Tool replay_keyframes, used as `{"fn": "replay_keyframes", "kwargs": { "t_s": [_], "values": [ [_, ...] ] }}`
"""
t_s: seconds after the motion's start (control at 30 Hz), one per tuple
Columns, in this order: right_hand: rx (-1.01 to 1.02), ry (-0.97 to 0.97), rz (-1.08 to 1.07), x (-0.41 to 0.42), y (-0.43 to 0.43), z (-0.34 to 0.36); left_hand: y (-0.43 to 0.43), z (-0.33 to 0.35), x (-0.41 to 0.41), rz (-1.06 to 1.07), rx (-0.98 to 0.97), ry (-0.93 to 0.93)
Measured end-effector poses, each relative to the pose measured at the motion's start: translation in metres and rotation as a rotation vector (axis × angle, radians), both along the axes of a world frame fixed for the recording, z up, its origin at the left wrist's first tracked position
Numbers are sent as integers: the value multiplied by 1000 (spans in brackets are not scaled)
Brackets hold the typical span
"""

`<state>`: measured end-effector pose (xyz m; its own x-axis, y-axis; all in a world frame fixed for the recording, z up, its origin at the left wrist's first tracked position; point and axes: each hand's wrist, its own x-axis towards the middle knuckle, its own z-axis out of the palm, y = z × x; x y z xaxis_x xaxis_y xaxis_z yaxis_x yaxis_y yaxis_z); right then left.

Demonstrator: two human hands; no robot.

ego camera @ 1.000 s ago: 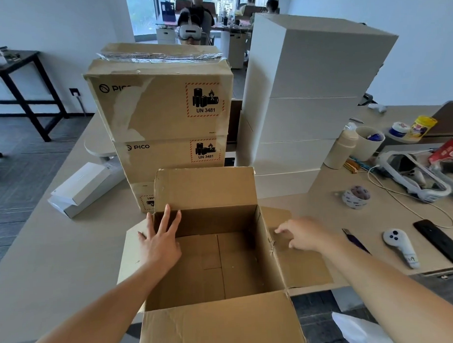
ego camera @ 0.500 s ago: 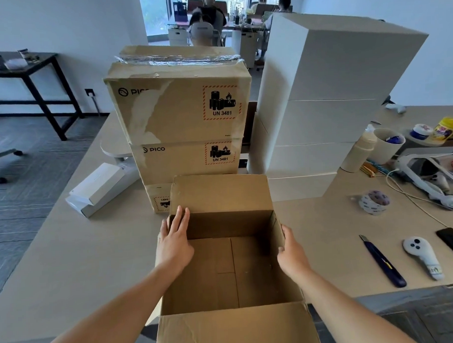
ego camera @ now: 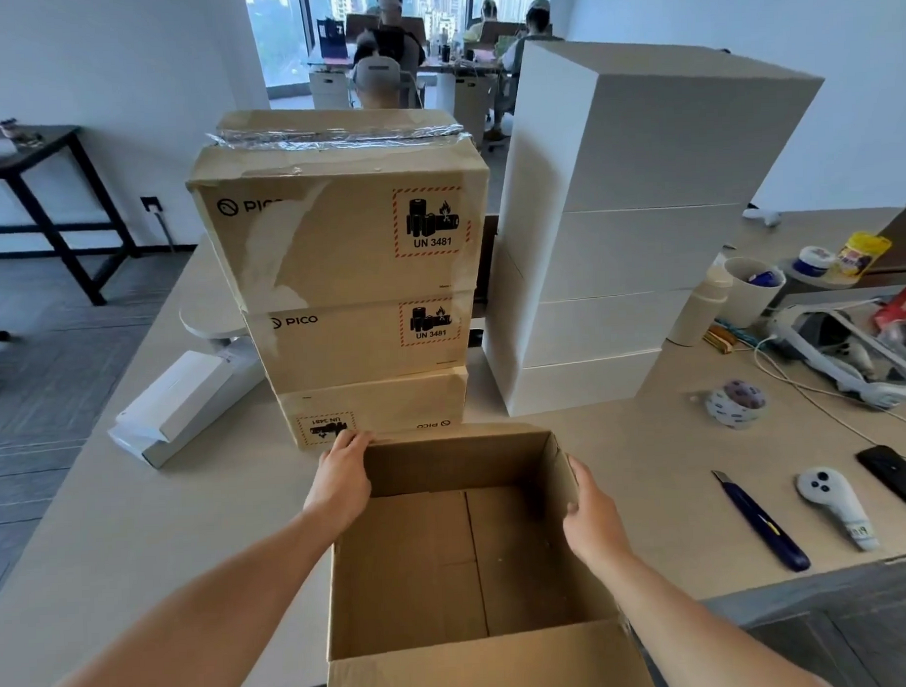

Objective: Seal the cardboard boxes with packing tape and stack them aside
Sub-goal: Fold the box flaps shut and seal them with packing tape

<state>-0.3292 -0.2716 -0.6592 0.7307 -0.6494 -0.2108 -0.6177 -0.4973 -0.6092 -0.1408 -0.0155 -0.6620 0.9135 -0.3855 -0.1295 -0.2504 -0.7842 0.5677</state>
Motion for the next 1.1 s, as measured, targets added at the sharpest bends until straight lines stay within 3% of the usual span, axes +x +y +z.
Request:
{"fn": "replay_keyframes", "kwargs": {
  "t_s": [0.33,0.43,0.6,0.7,0.77,0.87,1.1],
  "values": [
    [54,-17,44,56,-22,2,-21,13,41,86,34,-5],
    [67,38,111,72,-33,3,-31,15,45,95,131,43],
    [-81,373,307,98,-53,29,-75,61,38,-4,627,218],
    [-256,678,596,123,-59,76,-104,96,38,-120,781,246],
    [-309,759,750,138,-59,124,-125,123,47,-216,814,264],
    [-288,597,760,162,-66,208,-161,204,47,-342,691,247],
    [-291,151,702,188,-116,398,-223,402,42,-190,246,-4]
  ]
}}
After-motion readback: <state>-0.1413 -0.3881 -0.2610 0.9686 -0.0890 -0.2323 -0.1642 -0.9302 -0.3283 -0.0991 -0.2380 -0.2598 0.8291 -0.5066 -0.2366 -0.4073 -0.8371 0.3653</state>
